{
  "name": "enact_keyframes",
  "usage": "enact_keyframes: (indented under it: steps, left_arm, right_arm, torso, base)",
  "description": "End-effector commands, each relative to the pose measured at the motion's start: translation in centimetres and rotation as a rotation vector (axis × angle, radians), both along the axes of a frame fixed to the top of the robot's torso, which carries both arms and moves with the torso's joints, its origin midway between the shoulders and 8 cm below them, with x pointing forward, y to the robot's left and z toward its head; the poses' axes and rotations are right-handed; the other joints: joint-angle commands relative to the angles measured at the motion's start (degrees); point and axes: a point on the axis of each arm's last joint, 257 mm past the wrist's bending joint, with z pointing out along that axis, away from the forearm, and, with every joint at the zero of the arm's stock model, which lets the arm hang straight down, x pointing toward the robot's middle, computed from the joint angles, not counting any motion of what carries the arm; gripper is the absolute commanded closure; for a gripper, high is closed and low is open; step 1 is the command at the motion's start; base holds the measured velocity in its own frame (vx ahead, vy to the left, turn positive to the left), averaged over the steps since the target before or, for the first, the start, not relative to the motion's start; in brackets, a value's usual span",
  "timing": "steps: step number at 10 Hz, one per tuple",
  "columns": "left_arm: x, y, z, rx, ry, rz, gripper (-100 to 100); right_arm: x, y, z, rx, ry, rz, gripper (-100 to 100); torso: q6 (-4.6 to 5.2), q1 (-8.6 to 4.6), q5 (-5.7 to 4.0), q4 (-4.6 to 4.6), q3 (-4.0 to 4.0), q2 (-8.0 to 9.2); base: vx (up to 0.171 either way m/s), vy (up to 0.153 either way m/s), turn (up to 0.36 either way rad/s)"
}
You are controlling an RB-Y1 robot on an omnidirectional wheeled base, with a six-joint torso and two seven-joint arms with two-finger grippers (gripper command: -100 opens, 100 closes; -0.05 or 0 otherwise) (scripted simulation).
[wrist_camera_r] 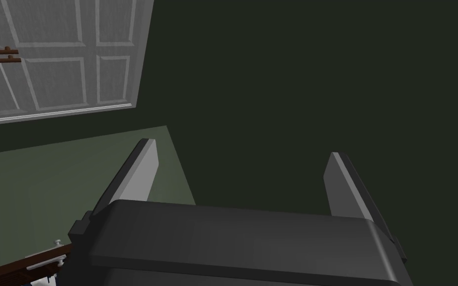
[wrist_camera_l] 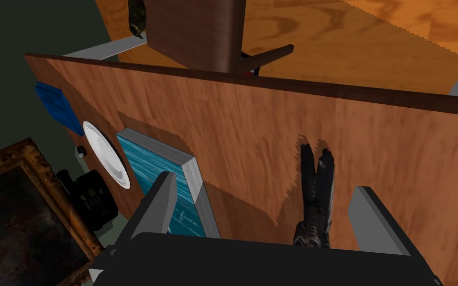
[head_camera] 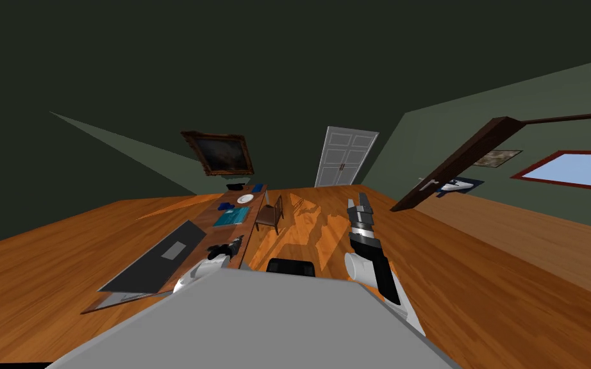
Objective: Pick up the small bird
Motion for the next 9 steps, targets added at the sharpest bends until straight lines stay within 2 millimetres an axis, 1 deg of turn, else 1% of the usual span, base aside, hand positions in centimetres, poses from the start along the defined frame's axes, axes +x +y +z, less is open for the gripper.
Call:
enact_keyframes:
  steps: [1, 3, 4, 5, 7, 9]
  left_arm:
    - [-1.4, 0.8, -0.8, 0.003, 0.028, 0.016, -100]
    - [-3.9, 2.2, -2.2, 0.008, 0.084, 0.051, -100]
    - [-4.5, 2.5, -2.5, 0.009, 0.095, 0.057, -100]
    - [-5.9, 3.1, -3.2, 0.011, 0.124, 0.076, -100]
    - [-8.5, 4.1, -4.4, 0.014, 0.172, 0.108, -100]
    - [-10.6, 4.6, -5.3, 0.014, 0.208, 0.134, -100]
  right_arm:
    - [0.0, 0.0, 0.0, 0.000, 0.000, 0.000, 0]
    - [0.0, 0.0, 0.0, 0.000, 0.000, 0.000, 0]
    - [0.0, 0.0, 0.0, 0.000, 0.000, 0.000, 0]
    - [0.0, 0.0, 0.0, 0.000, 0.000, 0.000, 0]
    - [0.0, 0.0, 0.0, 0.000, 0.000, 0.000, 0]
    - [0.0, 0.0, 0.0, 0.000, 0.000, 0.000, 0]
  torso:
    - [0.00, 0.00, 0.00, 0.00, 0.00, 0.00]
    - [0.00, 0.10, 0.02, 0.03, 0.08, 0.15]
    - [-0.01, 0.05, 0.02, 0.00, 0.01, 0.02]
    - [0.03, 0.06, 0.02, 0.01, 0.02, 0.05]
    - [0.00, 0.14, 0.04, 0.00, -0.01, -0.01]
    - [0.02, 0.27, 0.06, -0.04, -0.11, -0.17]
  base:
    - [0.106, 0.045, 0.045]
    - [0.135, 0.056, 0.131]
    - [0.138, 0.046, 0.056]
    - [0.127, 0.066, 0.080]
    - [0.190, 0.079, 0.160]
    - [0.190, 0.094, 0.094]
